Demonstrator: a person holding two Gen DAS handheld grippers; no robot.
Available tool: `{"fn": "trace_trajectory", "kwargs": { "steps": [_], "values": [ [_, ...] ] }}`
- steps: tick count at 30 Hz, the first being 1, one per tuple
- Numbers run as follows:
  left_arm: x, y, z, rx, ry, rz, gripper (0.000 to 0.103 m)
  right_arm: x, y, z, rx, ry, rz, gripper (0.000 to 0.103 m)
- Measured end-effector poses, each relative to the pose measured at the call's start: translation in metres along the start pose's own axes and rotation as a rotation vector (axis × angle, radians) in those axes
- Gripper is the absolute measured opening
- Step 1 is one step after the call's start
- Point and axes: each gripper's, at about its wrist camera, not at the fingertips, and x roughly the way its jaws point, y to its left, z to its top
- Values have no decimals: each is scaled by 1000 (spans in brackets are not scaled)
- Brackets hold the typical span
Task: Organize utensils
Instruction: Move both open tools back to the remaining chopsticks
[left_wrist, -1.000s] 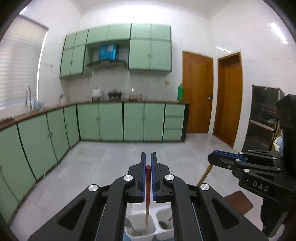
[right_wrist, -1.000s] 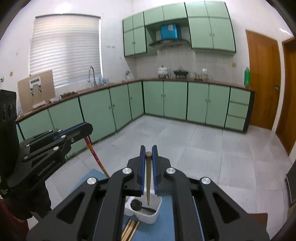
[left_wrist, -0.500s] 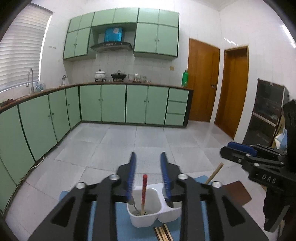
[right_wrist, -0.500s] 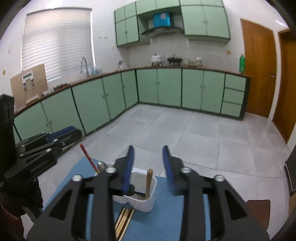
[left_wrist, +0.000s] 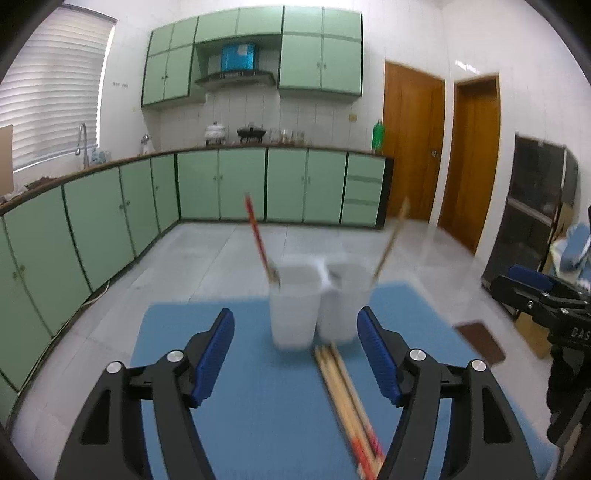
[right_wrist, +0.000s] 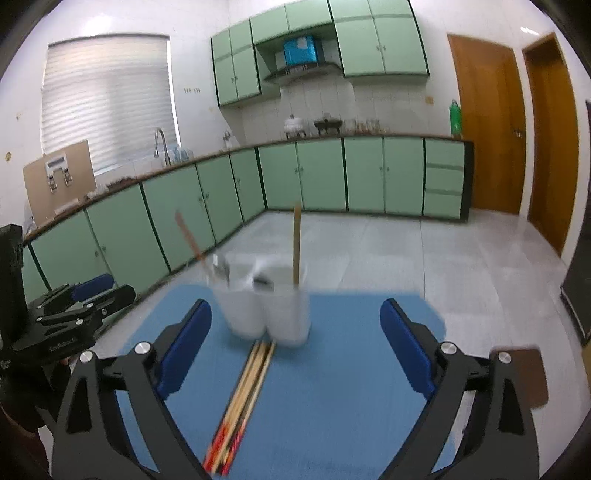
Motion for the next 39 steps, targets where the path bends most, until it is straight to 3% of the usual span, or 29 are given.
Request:
{"fn": "trace_trajectory", "kwargs": {
  "steps": [10,17,28,39],
  "values": [
    [17,-4,-97,-61,193,19,68,26,27,-101,27,216,-14,90],
    [25,-3,-123,-64,267,29,68,40,44,-138,-5,314,-17,90],
    [29,3,-146,-67,324,49,68,58,58,-153,-50,402,-44,85],
    [32,3,-144,-65,334,41,68,50,47,-150,-97,387,-148,82]
  ]
}}
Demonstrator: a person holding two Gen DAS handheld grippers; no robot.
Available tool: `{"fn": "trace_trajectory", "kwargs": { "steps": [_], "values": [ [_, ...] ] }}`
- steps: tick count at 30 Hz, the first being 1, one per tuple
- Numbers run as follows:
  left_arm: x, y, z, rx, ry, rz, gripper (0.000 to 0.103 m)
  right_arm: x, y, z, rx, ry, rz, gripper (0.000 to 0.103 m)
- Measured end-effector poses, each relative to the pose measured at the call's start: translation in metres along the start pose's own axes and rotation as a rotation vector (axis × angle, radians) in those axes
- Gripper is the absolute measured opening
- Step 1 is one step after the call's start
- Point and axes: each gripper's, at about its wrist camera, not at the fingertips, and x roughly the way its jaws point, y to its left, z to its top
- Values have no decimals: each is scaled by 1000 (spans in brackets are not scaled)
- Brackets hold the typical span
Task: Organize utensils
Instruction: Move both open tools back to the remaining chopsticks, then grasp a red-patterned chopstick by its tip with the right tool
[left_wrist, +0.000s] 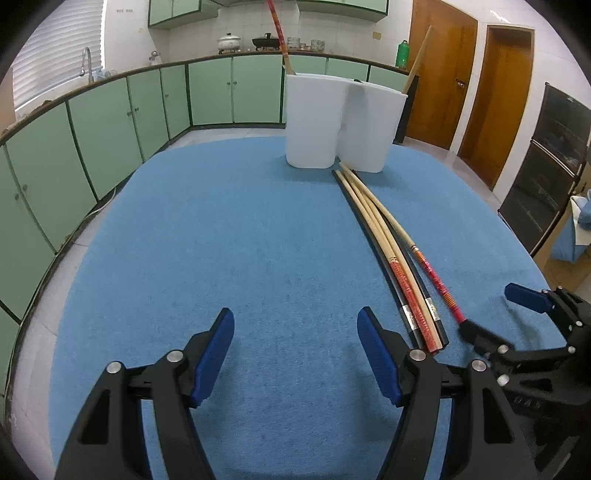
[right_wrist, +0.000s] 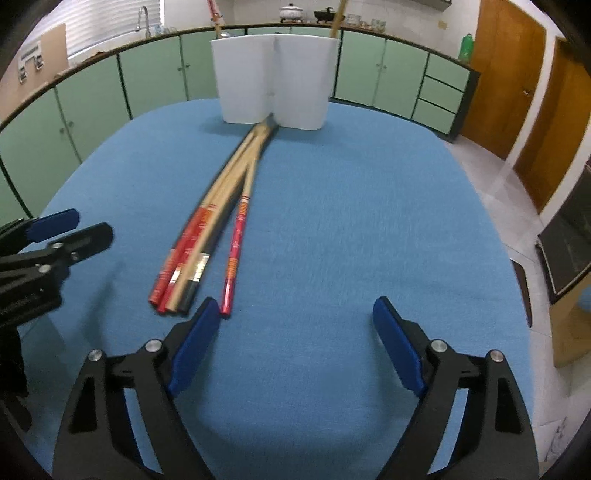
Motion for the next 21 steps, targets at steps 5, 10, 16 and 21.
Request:
{"fn": "trace_trajectory", "kwargs": {
  "steps": [5,10,16,21],
  "values": [
    [0,2,0,-9,3,4,68,-9,2,-4,13,-23,93,75],
    [-1,3,-2,-10,6,6,68,-3,8,-8,11,0,121,55],
    [0,0,-2,-5,6,1,68,-6,-10,-6,83,-5,170,42],
    [0,0,-3,-6,8,-2,68,-9,-19,-6,93,-9,184,43]
  ]
}}
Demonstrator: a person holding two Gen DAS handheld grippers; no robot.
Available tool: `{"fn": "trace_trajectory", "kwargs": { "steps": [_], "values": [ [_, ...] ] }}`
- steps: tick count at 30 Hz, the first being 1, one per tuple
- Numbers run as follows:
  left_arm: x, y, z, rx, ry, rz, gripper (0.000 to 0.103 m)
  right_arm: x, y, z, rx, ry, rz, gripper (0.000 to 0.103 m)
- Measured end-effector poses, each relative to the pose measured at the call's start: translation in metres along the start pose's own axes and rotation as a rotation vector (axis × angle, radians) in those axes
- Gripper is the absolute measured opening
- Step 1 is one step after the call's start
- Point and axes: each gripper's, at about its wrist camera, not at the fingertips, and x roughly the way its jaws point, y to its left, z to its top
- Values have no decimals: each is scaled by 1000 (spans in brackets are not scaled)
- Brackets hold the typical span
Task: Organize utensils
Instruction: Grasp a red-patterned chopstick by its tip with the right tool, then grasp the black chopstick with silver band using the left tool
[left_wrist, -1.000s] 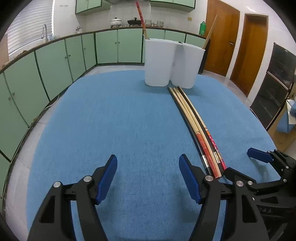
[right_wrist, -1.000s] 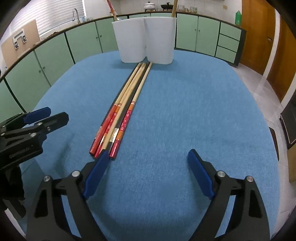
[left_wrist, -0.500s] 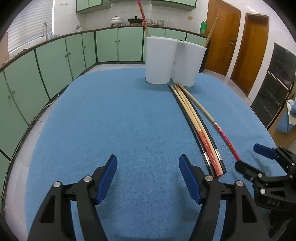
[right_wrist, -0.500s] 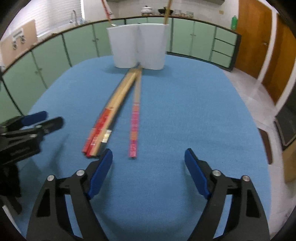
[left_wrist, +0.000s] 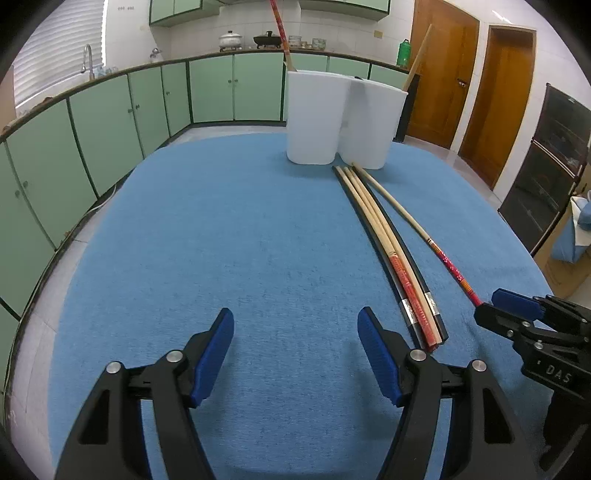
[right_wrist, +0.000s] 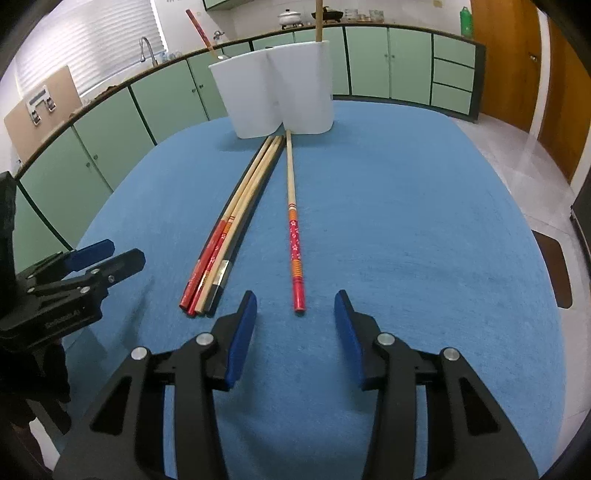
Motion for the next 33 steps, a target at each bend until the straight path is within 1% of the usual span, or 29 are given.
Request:
{"fn": "trace_trajectory", "kwargs": {
  "steps": [2,5,7,8,9,11,15,19,22,26,28,29,31,33],
  "values": [
    [0,0,-1,0,1,-1,68,3,-1,-1,-2,1,-7,43],
    [1,-2,-1,3,6,-5,68,8,-1,1,8,2,-6,31],
    [1,-3,-1,4,8,-6,68,10,2,2,-1,2,0,25],
    [2,-4,-1,5,8,-7,68,11,3,2,-9,5,-4,16],
    [2,-6,-1,7,9,-9,68,12,5,2,-20,7,-11,12],
    [2,-9,-1,10,12,-17,68,12,8,2,-37,8,-8,5],
    [1,-19,0,30,15,-41,68,10,7,1,-17,4,-14,5],
    [1,-31,1,45,22,-92,69,7,6,-2,-12,0,-23,5],
    [6,-41,0,62,36,-112,69,8,2,-1,-2,1,-20,5],
    [16,-44,-4,74,62,-94,69,9,2,0,2,2,-17,5],
    [15,-45,-4,77,61,-94,70,9,2,0,2,1,-17,5],
    [16,-46,-5,92,63,-77,72,9,1,0,3,2,-16,5],
    [15,-43,-5,92,62,-40,73,8,1,0,2,2,-17,5],
    [13,-36,-5,80,63,-37,73,9,1,0,4,2,-15,5]
  ]
}}
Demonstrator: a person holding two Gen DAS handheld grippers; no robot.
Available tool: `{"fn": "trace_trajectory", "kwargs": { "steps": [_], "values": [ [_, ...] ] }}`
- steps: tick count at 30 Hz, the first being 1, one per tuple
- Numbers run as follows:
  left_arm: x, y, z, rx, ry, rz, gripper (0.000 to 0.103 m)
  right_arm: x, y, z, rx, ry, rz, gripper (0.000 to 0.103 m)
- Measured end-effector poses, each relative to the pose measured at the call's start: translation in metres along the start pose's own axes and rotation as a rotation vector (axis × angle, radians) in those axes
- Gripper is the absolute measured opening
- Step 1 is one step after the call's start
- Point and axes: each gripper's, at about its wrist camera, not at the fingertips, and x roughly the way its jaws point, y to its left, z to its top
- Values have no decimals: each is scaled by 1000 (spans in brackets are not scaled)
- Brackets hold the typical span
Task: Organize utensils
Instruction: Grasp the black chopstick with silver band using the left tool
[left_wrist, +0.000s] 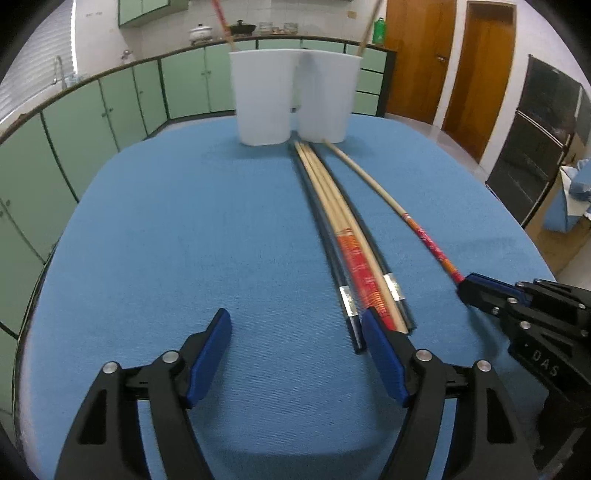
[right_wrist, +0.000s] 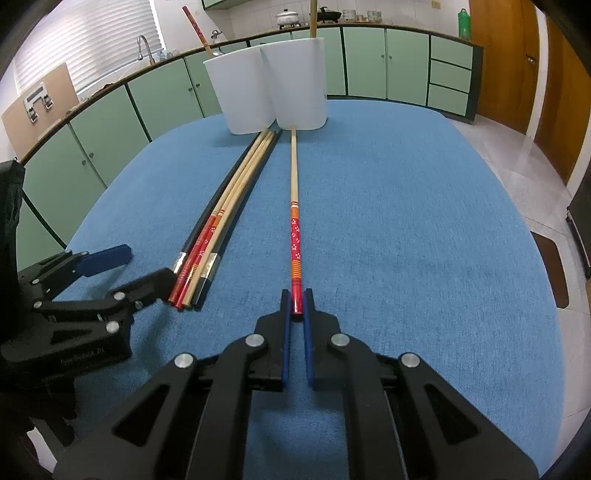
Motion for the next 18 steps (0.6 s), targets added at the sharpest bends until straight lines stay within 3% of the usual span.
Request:
{"fn": "trace_trajectory", "kwargs": {
  "steps": [13,16,18],
  "values": [
    [-1,4,-6,-12,3,17,73,1,1,1,1,1,0,6],
    [-1,0,-5,1,2,29,65,2,1,1,-1,0,0,6],
    [-2,-1,-6,5,-3,25,49,2,0,1,1,0,3,6]
  ]
}}
